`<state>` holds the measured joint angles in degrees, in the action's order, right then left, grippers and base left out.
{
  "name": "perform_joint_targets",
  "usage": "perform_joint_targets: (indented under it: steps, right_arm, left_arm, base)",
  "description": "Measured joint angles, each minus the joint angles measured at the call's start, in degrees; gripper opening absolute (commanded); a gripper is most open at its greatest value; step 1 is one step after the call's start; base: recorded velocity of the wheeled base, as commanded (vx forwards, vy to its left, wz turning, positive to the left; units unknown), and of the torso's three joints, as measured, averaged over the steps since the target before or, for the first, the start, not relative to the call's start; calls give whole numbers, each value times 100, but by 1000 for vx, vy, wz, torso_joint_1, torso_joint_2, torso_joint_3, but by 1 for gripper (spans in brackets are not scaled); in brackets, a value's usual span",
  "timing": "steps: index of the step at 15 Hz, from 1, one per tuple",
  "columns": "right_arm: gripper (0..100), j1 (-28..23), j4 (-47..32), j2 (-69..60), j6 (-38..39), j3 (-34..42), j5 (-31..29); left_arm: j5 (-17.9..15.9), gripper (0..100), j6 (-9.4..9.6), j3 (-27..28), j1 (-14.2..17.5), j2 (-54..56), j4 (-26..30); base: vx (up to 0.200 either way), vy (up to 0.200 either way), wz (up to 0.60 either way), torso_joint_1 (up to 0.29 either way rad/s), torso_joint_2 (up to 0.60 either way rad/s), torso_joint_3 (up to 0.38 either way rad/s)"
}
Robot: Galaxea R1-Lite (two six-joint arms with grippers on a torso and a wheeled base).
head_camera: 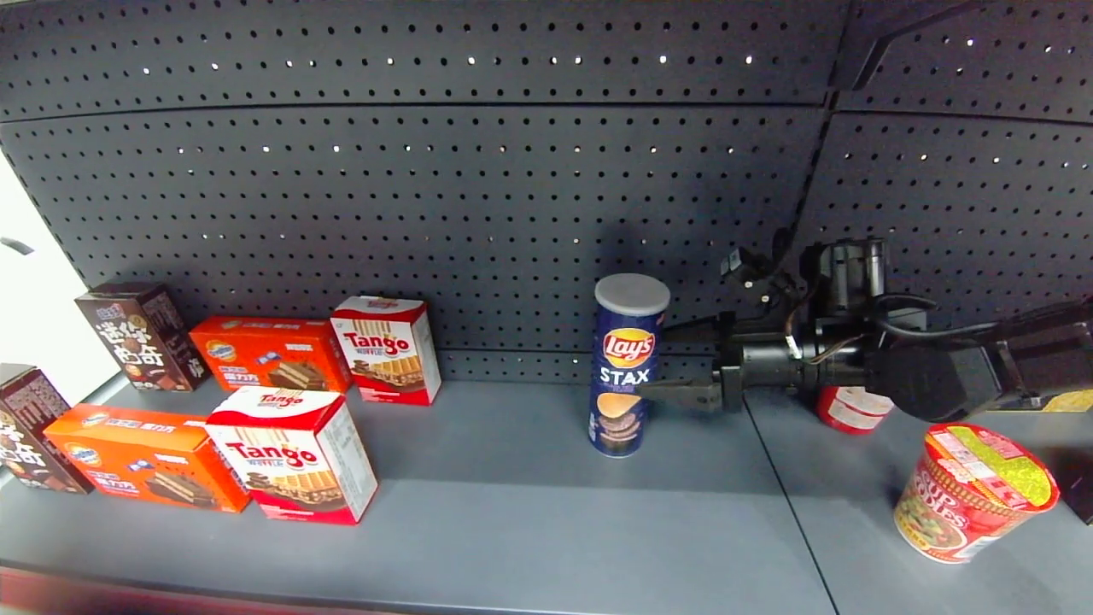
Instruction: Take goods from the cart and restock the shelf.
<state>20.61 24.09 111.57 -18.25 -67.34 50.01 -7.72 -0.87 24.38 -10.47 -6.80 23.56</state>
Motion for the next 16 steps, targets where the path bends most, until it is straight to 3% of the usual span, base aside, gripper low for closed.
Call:
perform_joint_targets:
  steps: [6,16]
  right_arm:
    - [100,325,196,585,5,-232,-60]
    - [100,355,201,1161,5,-589,-71]
  left_arm:
    - [13,0,0,1,13,2,7]
    - [26,0,0,1,28,2,18]
  base:
    - [0,0,0,0,0,0]
    - [0,0,0,0,0,0]
